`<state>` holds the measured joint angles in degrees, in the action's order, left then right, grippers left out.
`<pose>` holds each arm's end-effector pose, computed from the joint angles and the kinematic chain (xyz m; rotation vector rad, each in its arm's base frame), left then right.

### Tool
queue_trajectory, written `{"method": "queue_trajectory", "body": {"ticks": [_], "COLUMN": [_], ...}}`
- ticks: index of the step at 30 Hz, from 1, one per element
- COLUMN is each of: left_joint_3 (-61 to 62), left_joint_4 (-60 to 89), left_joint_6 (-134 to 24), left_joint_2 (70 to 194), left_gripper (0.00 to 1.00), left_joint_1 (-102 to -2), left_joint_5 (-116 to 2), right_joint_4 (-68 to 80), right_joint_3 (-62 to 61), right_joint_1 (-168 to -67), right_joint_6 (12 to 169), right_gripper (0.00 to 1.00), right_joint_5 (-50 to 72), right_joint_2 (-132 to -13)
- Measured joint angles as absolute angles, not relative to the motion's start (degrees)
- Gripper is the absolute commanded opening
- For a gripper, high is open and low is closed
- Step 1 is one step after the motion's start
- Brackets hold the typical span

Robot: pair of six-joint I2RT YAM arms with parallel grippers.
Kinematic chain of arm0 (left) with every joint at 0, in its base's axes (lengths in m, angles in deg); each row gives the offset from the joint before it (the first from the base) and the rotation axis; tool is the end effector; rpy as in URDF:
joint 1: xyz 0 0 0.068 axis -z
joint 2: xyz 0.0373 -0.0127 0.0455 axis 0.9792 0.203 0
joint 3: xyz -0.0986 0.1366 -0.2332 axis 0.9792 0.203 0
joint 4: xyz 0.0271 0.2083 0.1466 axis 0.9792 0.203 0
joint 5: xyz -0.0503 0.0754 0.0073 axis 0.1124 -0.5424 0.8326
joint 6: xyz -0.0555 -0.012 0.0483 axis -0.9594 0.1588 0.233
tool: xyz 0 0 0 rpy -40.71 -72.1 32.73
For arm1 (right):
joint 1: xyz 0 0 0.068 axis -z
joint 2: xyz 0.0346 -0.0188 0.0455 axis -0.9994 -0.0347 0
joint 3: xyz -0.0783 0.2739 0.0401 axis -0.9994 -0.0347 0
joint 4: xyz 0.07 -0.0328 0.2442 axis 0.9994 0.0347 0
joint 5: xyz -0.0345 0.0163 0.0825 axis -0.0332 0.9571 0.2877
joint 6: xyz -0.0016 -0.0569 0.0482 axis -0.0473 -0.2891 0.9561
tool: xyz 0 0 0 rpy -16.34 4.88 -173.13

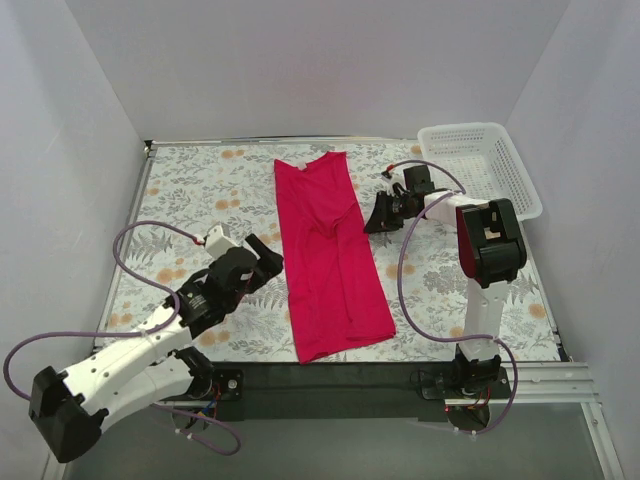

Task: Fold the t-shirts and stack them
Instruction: Fold the tshirt

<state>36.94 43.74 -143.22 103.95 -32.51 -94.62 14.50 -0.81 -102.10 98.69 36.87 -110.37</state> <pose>0.1463 -0.1061 0.2508 -1.2913 1.8796 -0.8747 0.4238 0.1422 0.1377 -0.2416 2.4941 0.9397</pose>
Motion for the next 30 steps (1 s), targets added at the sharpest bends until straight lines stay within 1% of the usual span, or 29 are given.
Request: {"method": "queue_trajectory", "body": {"ticks": [4,6,7,10,14,17,21,25,27,28,30], "left_joint_3": [38.38,37.98,37.11,32.83,21.57,12.87,0.57,-11.72,-17.42,-20.72,-26.60], "left_joint_4": [34.69,30.25,28.29,22.73,18.91,17.62,19.52,21.68,23.39,24.46,26.34], "left_joint_6": [-136.55,-133.56,-132.18,-128.53,-124.64,-122.63,-120.53,-118.91,-118.17,-117.95,-117.40], "left_joint_2": [112.52,117.83,121.33,133.22,150.31,160.97,173.26,181.56,185.30,187.29,191.09], "left_gripper": [0.72,0.70,0.65,0.60,0.53,0.52,0.52,0.51,0.48,0.43,0.40], "left_joint_1": [-45.80,-51.05,-53.89,-60.79,-65.91,-67.88,-69.54,-70.41,-70.80,-71.04,-71.39], "left_joint_5": [-81.70,-75.58,-71.80,-61.24,-52.06,-48.24,-45.22,-43.63,-43.65,-43.43,-43.41], "right_joint_4": [14.59,14.65,15.00,17.19,23.50,27.59,29.93,30.26,30.39,30.50,30.93], "right_joint_3": [-2.72,-2.72,-2.72,-2.65,-2.63,-3.35,-4.95,-5.84,-6.85,-7.24,-7.85], "right_joint_1": [-101.14,-100.75,-100.51,-99.17,-97.62,-97.53,-97.90,-97.88,-97.86,-97.84,-97.69], "right_joint_6": [96.35,94.91,94.12,89.77,78.06,69.86,63.92,61.40,61.01,60.97,60.84], "right_gripper": [0.45,0.47,0.47,0.50,0.54,0.54,0.55,0.56,0.56,0.56,0.56], "right_joint_5": [35.71,35.01,34.84,35.41,41.96,46.33,49.24,51.73,52.39,52.72,53.28], "right_joint_2": [-107.39,-106.43,-105.82,-103.46,-98.91,-93.71,-86.94,-85.30,-85.32,-85.32,-85.32]}}
